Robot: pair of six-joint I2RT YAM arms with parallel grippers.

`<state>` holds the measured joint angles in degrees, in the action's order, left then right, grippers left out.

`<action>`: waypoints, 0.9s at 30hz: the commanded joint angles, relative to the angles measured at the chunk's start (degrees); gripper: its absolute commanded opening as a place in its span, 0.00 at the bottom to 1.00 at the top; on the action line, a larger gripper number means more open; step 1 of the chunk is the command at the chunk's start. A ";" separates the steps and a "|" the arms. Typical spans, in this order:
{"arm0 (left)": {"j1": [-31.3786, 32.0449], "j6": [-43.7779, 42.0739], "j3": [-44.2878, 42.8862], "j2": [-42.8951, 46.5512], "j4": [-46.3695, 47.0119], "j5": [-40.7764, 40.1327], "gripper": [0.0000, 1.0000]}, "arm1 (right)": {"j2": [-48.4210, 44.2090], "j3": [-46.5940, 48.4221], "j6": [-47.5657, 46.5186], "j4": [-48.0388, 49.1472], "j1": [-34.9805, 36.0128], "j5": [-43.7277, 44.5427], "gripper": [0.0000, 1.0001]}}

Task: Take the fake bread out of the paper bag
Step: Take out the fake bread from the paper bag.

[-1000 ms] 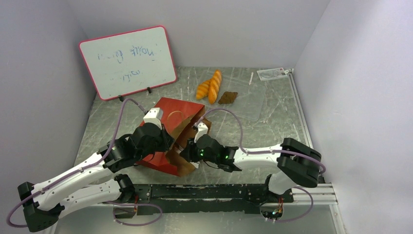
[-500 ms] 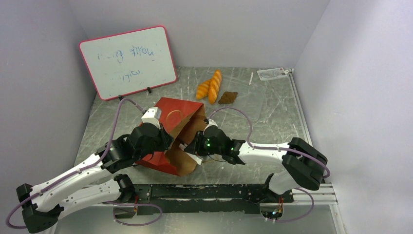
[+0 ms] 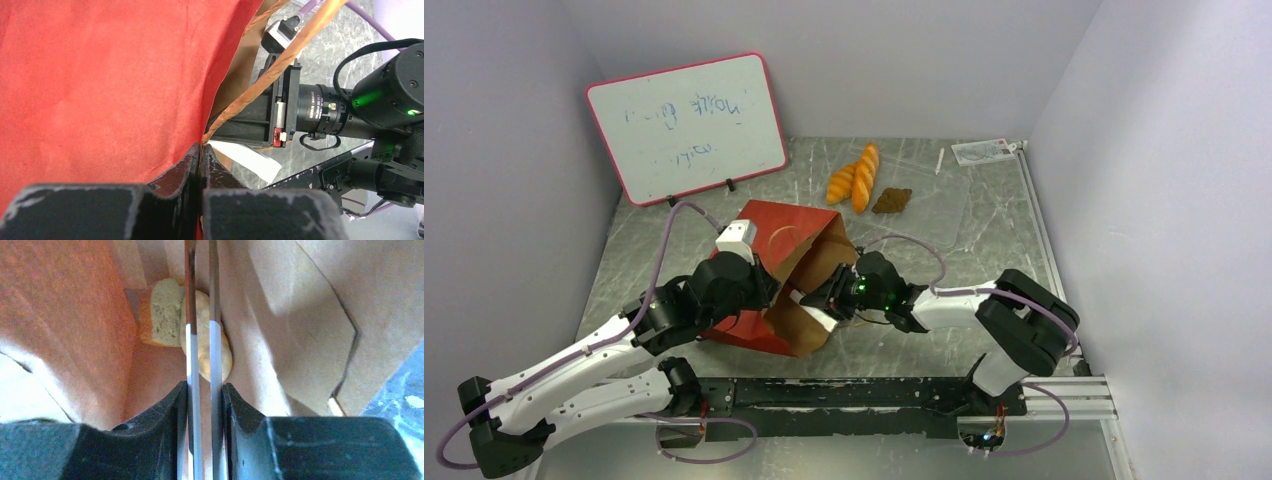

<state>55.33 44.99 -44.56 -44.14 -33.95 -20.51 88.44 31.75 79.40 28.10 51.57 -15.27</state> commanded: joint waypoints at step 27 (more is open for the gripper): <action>0.13 -1.47 0.80 1.69 2.10 2.85 0.07 | 12.79 10.31 2.32 5.57 -1.83 -7.58 0.39</action>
<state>55.33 43.90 -43.72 -43.55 -33.67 -19.88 100.07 38.94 83.92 35.22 50.35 -22.57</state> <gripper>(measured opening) 0.076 0.392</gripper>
